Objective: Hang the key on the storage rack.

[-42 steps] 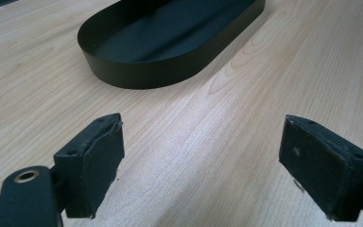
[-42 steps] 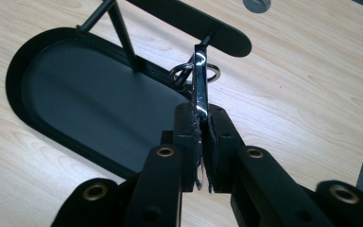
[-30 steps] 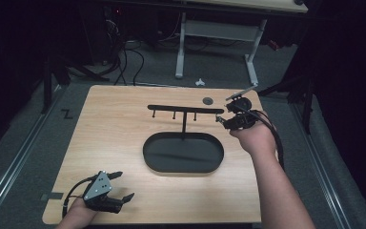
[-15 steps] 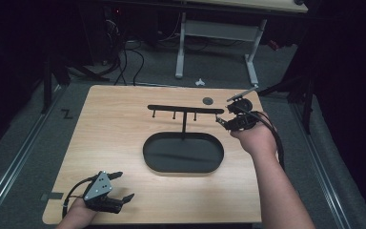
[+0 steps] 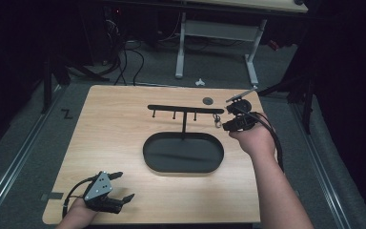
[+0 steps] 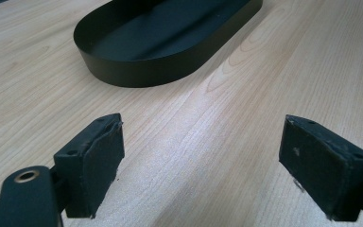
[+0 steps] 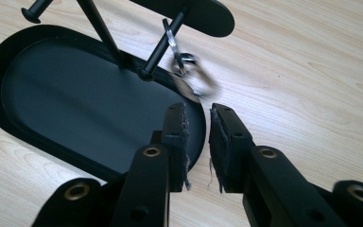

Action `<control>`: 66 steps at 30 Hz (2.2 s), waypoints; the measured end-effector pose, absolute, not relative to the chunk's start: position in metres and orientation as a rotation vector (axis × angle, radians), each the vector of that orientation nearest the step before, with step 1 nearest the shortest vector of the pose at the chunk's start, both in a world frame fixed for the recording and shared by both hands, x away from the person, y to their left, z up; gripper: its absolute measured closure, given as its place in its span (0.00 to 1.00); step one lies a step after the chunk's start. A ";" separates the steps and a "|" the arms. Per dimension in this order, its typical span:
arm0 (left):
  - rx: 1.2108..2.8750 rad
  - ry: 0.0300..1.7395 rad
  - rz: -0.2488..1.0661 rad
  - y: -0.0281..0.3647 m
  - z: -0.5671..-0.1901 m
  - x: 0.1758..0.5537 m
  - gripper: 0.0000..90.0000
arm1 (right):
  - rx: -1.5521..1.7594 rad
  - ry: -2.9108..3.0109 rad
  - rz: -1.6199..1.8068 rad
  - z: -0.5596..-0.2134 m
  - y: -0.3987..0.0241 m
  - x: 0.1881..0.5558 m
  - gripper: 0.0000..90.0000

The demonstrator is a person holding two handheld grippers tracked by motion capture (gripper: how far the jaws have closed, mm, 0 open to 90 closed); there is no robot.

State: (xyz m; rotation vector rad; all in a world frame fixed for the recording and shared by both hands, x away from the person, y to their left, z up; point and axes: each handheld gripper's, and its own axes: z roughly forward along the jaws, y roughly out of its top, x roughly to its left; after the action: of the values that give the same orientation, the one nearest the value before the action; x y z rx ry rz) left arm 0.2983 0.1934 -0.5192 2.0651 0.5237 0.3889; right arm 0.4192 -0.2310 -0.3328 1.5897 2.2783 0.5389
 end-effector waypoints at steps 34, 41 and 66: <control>2.077 0.522 0.386 0.192 -0.520 0.298 0.17 | 1.658 2.245 0.564 -0.380 -0.260 0.387 0.67; 2.076 0.525 0.388 0.192 -0.520 0.298 0.17 | 1.644 2.207 0.640 -0.403 -0.265 0.367 0.58; 2.058 0.542 0.395 0.193 -0.520 0.300 0.17 | 1.519 1.957 0.869 -0.503 -0.270 0.296 0.32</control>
State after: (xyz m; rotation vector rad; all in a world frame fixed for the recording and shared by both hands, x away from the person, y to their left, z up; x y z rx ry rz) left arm 0.2998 0.1932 -0.5200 2.0584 0.5418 0.3950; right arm 0.2960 -0.2699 -0.5034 1.5189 1.9566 0.8695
